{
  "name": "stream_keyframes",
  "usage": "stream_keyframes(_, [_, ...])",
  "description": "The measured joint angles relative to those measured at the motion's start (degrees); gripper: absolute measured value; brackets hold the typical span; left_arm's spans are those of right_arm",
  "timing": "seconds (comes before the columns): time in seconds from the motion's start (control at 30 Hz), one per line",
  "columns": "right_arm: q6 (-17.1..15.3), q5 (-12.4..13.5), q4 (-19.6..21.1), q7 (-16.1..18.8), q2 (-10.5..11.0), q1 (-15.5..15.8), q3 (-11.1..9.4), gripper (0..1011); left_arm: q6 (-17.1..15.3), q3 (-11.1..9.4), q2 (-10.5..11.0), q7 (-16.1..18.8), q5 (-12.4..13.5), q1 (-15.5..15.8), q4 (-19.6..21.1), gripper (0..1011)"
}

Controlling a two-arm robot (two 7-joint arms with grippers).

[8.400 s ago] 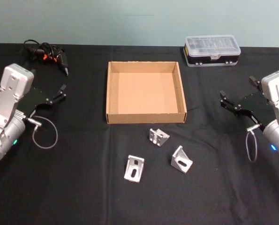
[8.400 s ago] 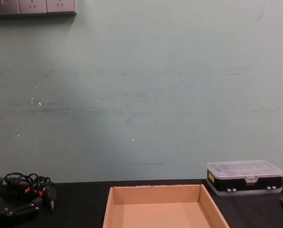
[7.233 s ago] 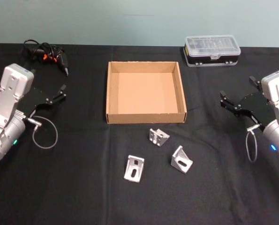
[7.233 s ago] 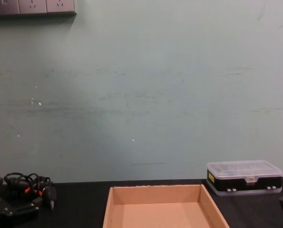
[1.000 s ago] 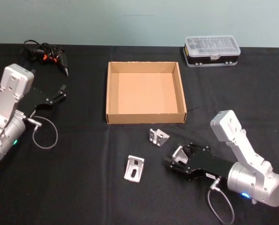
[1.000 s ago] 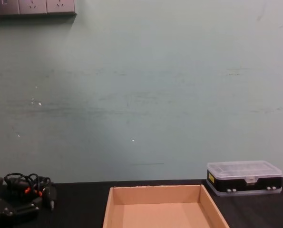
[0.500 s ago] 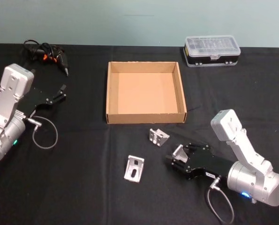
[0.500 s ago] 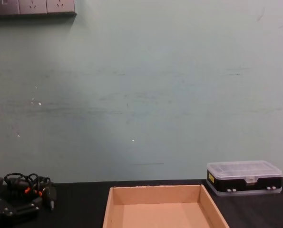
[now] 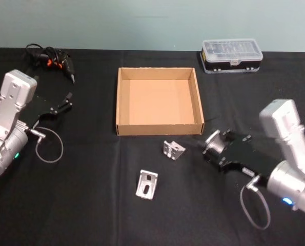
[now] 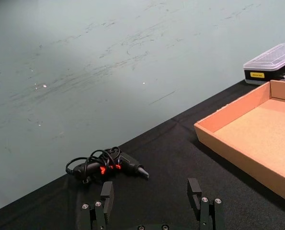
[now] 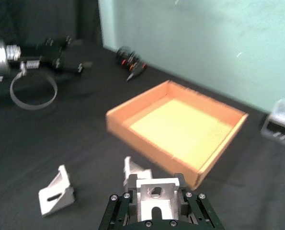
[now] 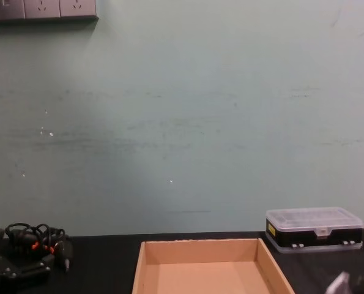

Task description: Use one hand to pick up the angle iron from the table and place it into the box.

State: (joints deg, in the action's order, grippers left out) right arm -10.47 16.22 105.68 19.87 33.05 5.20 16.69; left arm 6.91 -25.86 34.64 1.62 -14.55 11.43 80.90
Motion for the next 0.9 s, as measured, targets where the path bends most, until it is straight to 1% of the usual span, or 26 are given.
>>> stream_keyframes(0.03, [0.11,0.15,0.72,-0.23,0.05,0.41,-0.68,451,0.00,0.00,0.00,0.00,0.00,0.00,0.00,1011])
stream_keyframes(0.07, [0.34,0.54,2.05,-0.73,0.14,1.18,-2.07,451,0.00,0.00,0.00,0.00,0.00,0.00,0.00,1011])
stream_keyframes(0.13, [0.49,0.91,3.16,-1.08,0.16,1.84,-3.30,451,0.00,0.00,0.00,0.00,0.00,0.00,0.00,1011])
stream_keyframes(0.17, [0.67,1.37,4.09,-1.41,0.15,2.42,-4.56,451,0.00,0.00,0.00,0.00,0.00,0.00,0.00,1011])
stream_keyframes(0.2, [0.78,1.55,4.50,-1.55,0.12,2.61,-5.12,451,0.00,0.00,0.00,0.00,0.00,0.00,0.00,1011])
stream_keyframes(0.23, [0.93,1.92,5.15,-1.70,0.05,3.00,-6.14,451,0.00,0.00,0.00,0.00,0.00,0.00,0.00,1011])
stream_keyframes(0.37, [1.18,2.65,5.94,-1.84,-0.19,3.57,-7.90,451,0.00,0.00,0.00,0.00,0.00,0.00,0.00,1011])
stream_keyframes(0.5, [1.26,2.74,6.12,-1.80,-0.35,3.90,-8.57,451,0.00,0.00,0.00,0.00,0.00,0.00,0.00,1011])
stream_keyframes(0.7, [1.31,2.65,5.93,-1.74,-0.64,4.03,-8.69,451,0.00,0.00,0.00,0.00,0.00,0.00,0.00,1011])
stream_keyframes(0.8, [1.37,2.25,5.30,-1.73,-1.11,3.57,-8.25,451,0.00,0.00,0.00,0.00,0.00,0.00,0.00,1012])
stream_keyframes(0.9, [1.43,1.73,3.96,-1.85,-2.09,2.48,-7.47,451,0.00,0.00,0.00,0.00,0.00,0.00,0.00,1011])
